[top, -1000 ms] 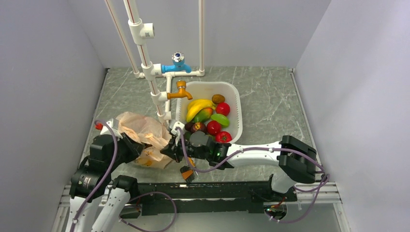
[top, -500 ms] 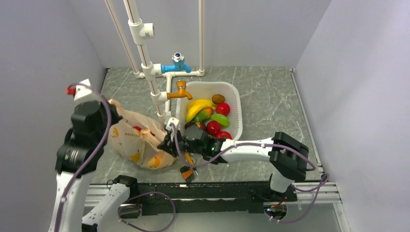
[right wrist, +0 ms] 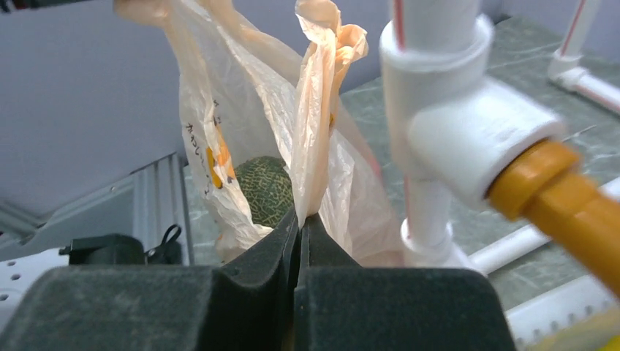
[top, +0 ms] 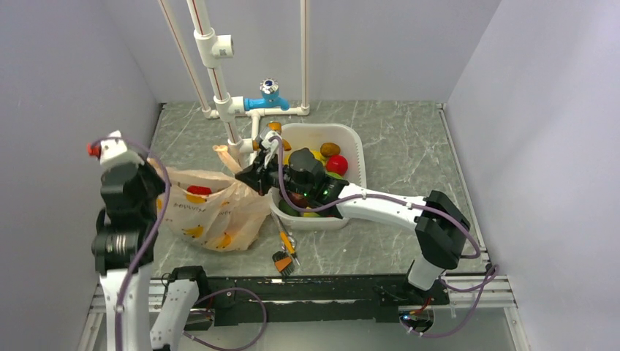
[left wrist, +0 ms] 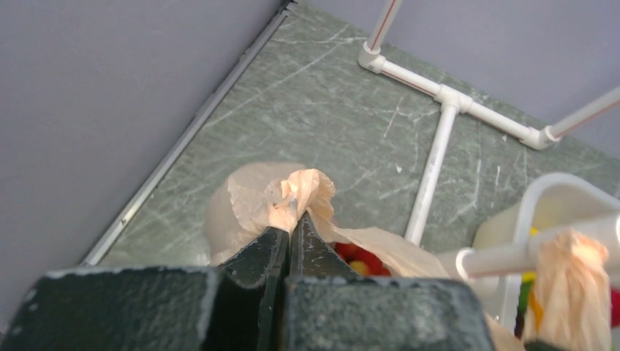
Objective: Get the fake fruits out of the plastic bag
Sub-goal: Adjust the plastic bag at the center of the board.
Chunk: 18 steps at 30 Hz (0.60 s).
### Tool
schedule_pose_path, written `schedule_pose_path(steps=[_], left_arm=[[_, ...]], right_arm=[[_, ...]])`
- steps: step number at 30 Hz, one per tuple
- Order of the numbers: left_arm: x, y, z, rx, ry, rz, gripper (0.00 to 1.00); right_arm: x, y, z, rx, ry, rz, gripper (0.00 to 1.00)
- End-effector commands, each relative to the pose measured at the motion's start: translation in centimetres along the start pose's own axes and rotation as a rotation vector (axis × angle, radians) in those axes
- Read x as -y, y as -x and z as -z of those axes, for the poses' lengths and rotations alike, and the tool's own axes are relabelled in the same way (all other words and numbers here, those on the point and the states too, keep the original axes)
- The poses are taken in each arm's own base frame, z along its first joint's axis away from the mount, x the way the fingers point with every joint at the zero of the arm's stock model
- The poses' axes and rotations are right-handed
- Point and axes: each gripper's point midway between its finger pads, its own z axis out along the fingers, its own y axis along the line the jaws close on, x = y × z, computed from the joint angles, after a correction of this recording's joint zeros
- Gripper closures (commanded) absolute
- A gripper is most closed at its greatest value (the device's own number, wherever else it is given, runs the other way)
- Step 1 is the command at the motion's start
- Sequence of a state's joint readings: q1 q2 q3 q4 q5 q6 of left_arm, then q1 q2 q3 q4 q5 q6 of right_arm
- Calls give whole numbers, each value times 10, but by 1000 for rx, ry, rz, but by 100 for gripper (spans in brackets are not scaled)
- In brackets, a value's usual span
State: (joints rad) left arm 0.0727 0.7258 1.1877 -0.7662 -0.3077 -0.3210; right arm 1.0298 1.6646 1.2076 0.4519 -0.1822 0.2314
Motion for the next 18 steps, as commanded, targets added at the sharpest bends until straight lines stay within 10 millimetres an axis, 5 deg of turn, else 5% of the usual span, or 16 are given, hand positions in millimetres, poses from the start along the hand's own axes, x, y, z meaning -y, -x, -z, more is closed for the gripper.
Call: schedule_pose_path(steps=[1, 4, 10, 14, 15, 18], left_arm=[[-5, -35, 19, 3, -62, 43, 100], [-8, -66, 26, -27, -97, 59, 100], [-28, -88, 36, -31, -46, 9, 100], [-35, -94, 35, -12, -27, 15, 100], [-34, -95, 36, -2, -34, 20, 100], [-33, -95, 37, 23, -49, 31, 100]], right_arm=[[-20, -15, 15, -59, 60, -75, 96], [-17, -40, 34, -153, -7, -86, 94], [-9, -53, 63, -290, -122, -103, 83], [-17, -46, 71, -305, -124, -83, 57], [-24, -41, 72, -302, -108, -68, 44], [-53, -26, 71, -293, -73, -7, 31]])
